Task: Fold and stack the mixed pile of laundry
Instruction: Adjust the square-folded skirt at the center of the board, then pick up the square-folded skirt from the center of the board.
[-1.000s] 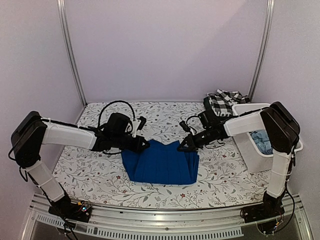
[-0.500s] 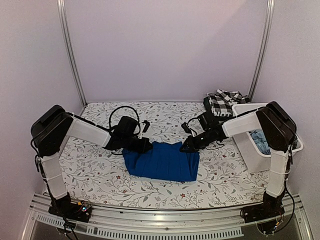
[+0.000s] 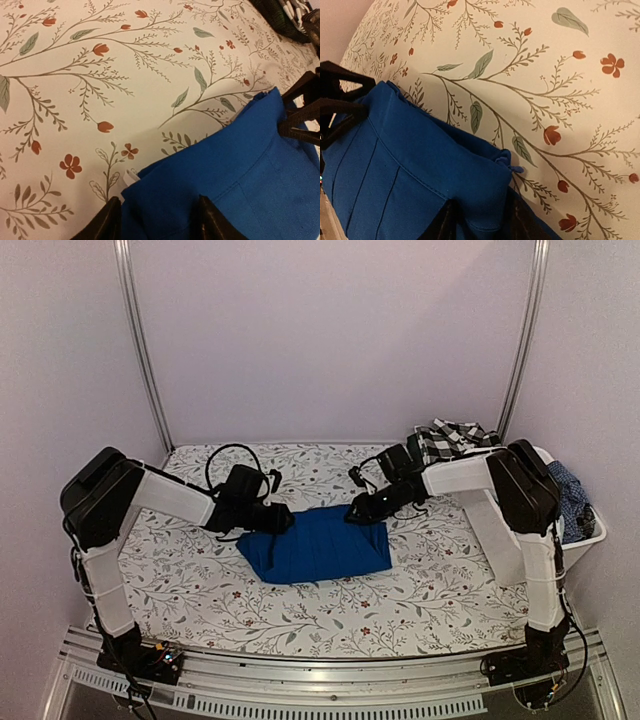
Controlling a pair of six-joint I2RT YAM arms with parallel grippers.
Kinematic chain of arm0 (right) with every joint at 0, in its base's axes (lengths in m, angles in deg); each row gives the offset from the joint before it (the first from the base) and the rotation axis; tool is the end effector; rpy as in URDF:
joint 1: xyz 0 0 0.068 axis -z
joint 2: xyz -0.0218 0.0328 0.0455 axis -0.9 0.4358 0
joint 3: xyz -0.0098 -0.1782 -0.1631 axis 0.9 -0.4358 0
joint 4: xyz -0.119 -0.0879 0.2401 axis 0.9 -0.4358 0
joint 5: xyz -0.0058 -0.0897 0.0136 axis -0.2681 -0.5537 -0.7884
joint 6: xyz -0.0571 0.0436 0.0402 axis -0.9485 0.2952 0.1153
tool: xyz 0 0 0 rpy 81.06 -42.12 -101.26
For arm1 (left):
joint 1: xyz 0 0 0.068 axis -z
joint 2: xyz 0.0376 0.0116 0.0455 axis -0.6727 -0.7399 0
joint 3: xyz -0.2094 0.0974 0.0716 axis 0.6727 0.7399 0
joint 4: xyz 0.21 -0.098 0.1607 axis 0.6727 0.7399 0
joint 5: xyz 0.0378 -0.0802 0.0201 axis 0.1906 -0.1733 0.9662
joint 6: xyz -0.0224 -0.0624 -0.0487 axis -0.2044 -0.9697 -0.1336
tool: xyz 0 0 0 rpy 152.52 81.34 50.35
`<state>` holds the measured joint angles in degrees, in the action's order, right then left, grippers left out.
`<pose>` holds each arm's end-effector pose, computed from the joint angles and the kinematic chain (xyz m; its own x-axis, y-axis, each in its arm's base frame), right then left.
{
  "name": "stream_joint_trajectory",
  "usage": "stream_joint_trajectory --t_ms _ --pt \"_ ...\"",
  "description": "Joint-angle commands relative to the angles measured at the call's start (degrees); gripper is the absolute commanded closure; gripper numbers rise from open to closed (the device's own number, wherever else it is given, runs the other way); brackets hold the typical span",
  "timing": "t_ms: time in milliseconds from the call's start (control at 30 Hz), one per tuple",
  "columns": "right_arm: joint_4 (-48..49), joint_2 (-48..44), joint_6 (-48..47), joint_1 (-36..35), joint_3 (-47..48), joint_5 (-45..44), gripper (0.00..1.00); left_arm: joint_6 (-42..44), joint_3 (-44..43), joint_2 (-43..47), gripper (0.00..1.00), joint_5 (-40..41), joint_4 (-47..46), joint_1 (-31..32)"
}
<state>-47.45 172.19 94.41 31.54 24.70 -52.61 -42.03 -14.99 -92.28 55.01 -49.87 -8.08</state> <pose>0.3901 0.2878 0.0552 -0.7788 -0.3250 -0.5366 -0.5901 0.6698 0.4508 0.3391 -0.2362 0.0525 -0.7598 0.0032 -0.6502 0.3068 0.8834 -0.3542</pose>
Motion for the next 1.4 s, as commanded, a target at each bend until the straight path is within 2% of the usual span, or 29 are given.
stream_joint_trajectory --t_ms 0,67,133,167,267,300,433,467,533,633,767,867,1033,1233,1367 --pt "-5.51 -6.95 -0.59 1.69 -1.81 -7.81 0.51 5.59 0.05 6.83 0.36 3.75 4.08 -1.59" --pt "-4.41 -13.28 -0.20 2.06 -4.18 -9.50 0.41 7.41 1.35 11.86 0.26 6.19 2.45 -1.14" --pt "-3.03 -19.21 -0.52 2.44 -6.72 -11.56 0.28 9.63 3.39 17.34 0.21 6.63 -0.36 -0.52" --pt "-2.01 -23.61 -0.61 2.58 -8.24 -12.65 0.21 10.49 5.26 20.06 0.18 5.76 -2.73 -0.40" --pt "3.10 -32.69 -0.73 3.49 -13.53 -13.72 0.06 11.76 10.65 28.82 0.01 2.71 -11.78 -0.24" --pt "5.23 -37.26 -0.45 3.86 -15.48 -13.70 0.02 12.13 11.24 30.81 0.00 1.23 -12.67 -0.30" --pt "10.82 -48.50 2.61 4.13 -23.84 -11.94 0.01 16.54 8.52 33.03 0.00 -9.45 -8.38 1.11" --pt "10.90 -50.73 2.56 4.21 -25.76 -10.59 0.01 19.99 7.59 32.65 0.00 -8.56 -6.17 3.31" --pt "8.15 -52.97 3.93 4.77 -27.67 -7.48 0.01 26.89 7.79 31.64 0.00 -0.76 -3.75 10.06" --pt "4.50 -52.98 7.21 5.27 -30.85 -1.41 0.01 35.84 9.58 28.57 0.05 9.64 -4.34 18.96" --pt "8.42 -52.93 13.52 5.29 -39.30 5.35 0.01 42.55 8.39 21.51 0.18 12.40 -3.63 25.04" --pt "9.46 -52.10 17.76 5.30 -43.20 4.51 0.01 45.92 6.30 16.14 0.28 11.83 -3.43 27.53" --pt "13.69 -50.05 21.23 5.37 -47.22 7.62 0.01 52.05 1.91 5.93 0.35 12.47 -2.01 30.94" --pt "12.24 -46.19 23.08 5.45 -46.97 8.28 0.04 56.19 -1.31 -2.35 0.39 14.26 -3.73 31.99" --pt "11.90 -44.49 24.04 5.45 -47.33 7.51 0.04 57.66 -3.31 -6.26 0.47 16.01 -5.30 32.42"
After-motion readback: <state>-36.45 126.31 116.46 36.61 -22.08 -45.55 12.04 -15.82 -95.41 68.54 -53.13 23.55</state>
